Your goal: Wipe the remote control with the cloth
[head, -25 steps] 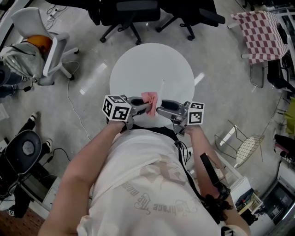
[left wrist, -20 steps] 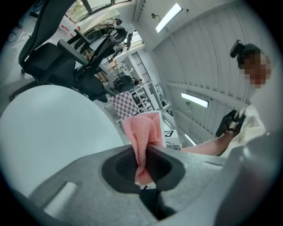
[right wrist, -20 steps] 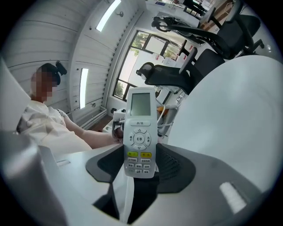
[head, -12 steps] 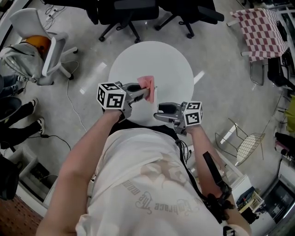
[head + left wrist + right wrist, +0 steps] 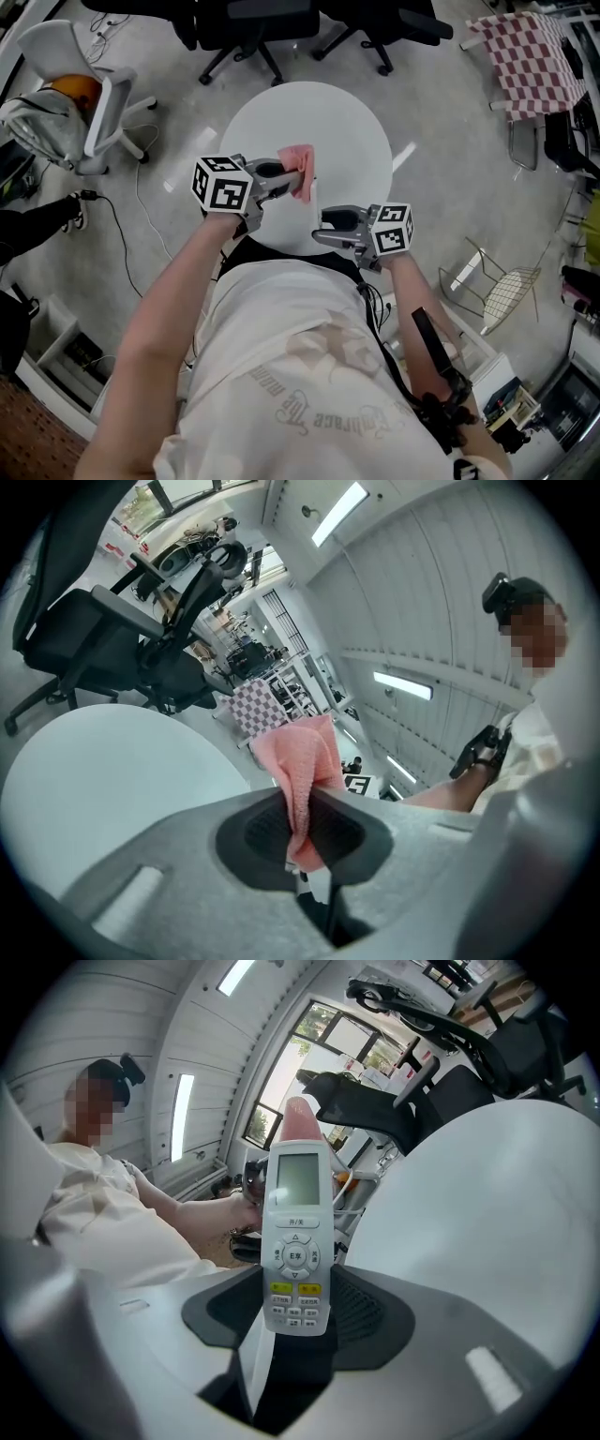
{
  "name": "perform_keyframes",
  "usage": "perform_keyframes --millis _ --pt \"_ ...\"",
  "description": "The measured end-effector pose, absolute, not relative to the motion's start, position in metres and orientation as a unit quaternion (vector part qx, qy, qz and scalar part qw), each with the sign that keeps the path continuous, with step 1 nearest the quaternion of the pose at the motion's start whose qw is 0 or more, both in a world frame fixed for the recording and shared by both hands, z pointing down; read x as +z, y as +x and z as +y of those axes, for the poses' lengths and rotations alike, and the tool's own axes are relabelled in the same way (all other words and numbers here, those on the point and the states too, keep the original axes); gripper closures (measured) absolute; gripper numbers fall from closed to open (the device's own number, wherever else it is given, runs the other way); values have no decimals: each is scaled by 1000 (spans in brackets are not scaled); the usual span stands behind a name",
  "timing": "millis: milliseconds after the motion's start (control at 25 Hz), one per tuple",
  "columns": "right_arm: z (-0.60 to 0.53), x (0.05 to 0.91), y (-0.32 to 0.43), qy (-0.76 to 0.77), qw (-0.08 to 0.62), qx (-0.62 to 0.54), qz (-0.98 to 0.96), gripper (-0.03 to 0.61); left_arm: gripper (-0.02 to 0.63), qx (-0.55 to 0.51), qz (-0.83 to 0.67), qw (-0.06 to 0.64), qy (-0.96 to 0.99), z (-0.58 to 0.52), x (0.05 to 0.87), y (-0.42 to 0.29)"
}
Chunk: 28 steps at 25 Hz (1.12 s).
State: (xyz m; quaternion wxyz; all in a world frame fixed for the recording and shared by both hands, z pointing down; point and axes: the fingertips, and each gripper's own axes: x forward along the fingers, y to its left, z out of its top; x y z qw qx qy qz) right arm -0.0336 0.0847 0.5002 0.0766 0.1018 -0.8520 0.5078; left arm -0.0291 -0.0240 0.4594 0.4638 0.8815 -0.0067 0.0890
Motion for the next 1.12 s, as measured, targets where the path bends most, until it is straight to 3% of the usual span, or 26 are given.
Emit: perform_keyframes --millis 480,1120 --pt "60 490 -18 138 29 509 -849 347 594 145 27 452 880 15 478 -11" --pt "26 502 3 214 -48 545 -809 347 594 198 15 502 842 58 525 -19"
